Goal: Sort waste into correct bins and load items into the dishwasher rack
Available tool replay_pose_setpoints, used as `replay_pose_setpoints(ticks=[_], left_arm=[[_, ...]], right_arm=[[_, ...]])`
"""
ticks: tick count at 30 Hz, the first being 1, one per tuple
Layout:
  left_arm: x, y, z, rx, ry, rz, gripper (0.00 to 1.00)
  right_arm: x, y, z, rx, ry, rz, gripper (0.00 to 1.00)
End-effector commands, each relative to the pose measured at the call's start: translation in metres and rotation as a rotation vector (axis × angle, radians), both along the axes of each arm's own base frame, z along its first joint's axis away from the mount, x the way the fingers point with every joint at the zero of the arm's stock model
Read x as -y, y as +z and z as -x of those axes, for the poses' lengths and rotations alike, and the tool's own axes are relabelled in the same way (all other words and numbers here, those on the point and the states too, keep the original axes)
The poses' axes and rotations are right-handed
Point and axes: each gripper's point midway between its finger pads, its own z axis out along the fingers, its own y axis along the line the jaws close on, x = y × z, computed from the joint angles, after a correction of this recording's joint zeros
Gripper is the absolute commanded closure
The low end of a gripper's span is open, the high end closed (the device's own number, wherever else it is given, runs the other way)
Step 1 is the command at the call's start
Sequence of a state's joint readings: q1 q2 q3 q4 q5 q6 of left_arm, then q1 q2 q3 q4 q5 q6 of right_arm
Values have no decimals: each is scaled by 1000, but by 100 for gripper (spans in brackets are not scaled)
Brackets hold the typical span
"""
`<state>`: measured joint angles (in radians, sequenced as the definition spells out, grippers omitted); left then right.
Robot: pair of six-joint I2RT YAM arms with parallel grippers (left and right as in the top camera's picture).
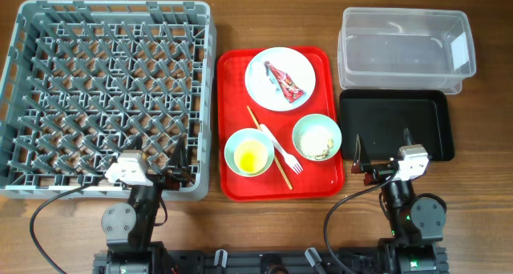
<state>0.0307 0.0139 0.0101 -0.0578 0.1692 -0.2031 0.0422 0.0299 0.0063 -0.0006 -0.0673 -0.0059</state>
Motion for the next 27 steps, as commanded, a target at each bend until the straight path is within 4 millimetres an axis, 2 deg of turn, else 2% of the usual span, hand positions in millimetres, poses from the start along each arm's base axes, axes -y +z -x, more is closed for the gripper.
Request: replay_pose_setpoints(ticks=[1, 27], left_arm=[[1, -1, 0, 3, -4, -13, 0], [0, -4, 0, -10, 0, -13, 0]], right_arm=[[0, -1, 0, -4, 4, 13, 0], [0, -1, 0, -6, 4, -10, 0]])
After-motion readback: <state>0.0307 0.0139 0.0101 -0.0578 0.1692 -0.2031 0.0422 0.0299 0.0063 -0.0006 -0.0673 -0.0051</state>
